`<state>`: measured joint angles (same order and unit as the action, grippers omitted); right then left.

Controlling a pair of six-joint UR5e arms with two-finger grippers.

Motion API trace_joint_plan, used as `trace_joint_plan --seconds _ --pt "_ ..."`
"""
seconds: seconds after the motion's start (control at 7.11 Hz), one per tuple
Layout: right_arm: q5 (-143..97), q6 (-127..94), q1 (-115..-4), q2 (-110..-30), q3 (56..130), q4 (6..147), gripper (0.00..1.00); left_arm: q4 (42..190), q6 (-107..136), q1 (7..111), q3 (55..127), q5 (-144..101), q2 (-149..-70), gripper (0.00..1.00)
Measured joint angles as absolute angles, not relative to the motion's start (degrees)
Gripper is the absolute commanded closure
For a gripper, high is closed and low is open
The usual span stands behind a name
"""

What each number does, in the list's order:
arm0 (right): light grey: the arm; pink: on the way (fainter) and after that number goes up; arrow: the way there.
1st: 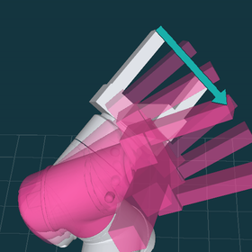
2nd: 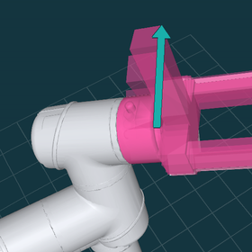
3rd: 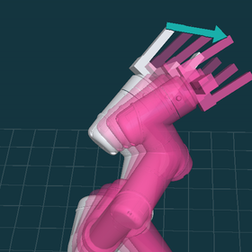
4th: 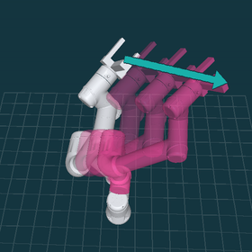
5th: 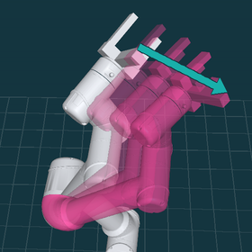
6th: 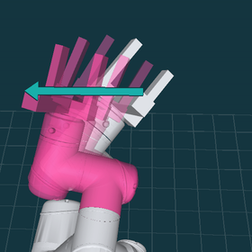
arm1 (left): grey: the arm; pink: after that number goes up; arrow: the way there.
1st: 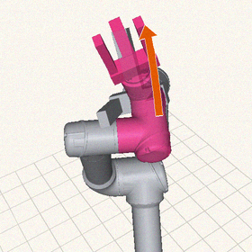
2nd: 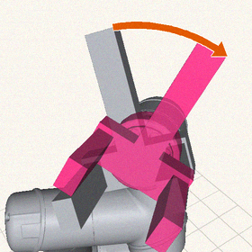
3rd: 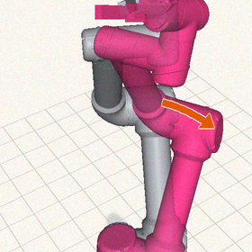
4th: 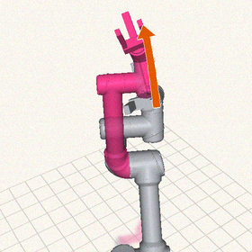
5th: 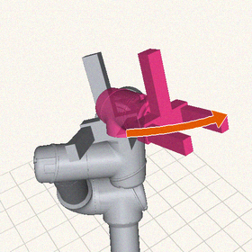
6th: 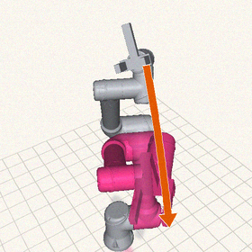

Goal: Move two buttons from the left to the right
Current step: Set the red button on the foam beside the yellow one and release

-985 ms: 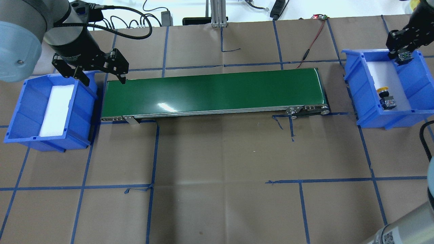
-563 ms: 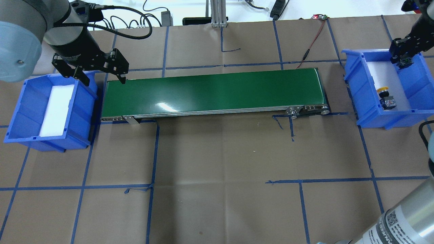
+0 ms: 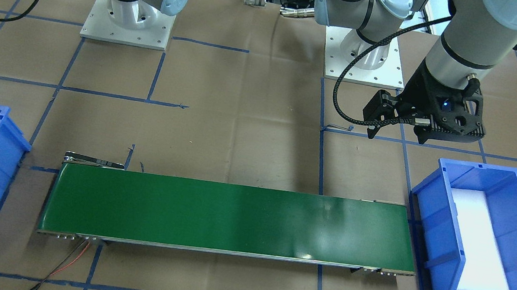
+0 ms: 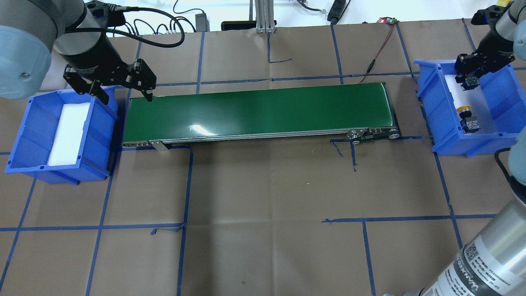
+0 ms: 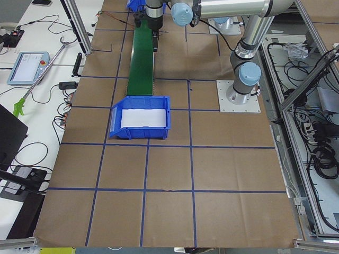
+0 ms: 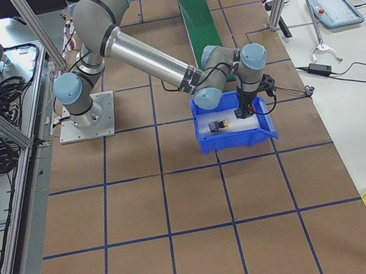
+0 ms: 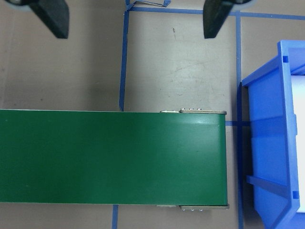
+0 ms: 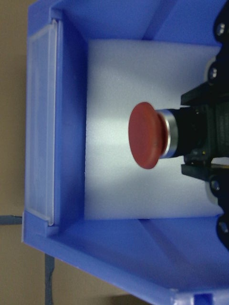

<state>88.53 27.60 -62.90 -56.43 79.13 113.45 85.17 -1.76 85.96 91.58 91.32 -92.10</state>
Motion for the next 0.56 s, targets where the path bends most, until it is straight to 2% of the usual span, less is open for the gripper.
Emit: trace_joint_plan --seconds 0.28,0.42,0.56 --pt "88.2 27.3 -62.9 -54.6 79.2 113.8 0.92 85.2 -1.8 86.0 91.6 91.3 -92.1 0.00" --pt "88.2 27.2 -62.9 -54.2 79.2 113.8 0.73 85.2 -1.8 86.0 91.6 91.3 -92.1 0.00" --pt "88.2 27.1 -62.9 -53.8 79.1 113.9 0.31 85.2 -1.7 86.0 91.6 91.3 -92.1 0.00"
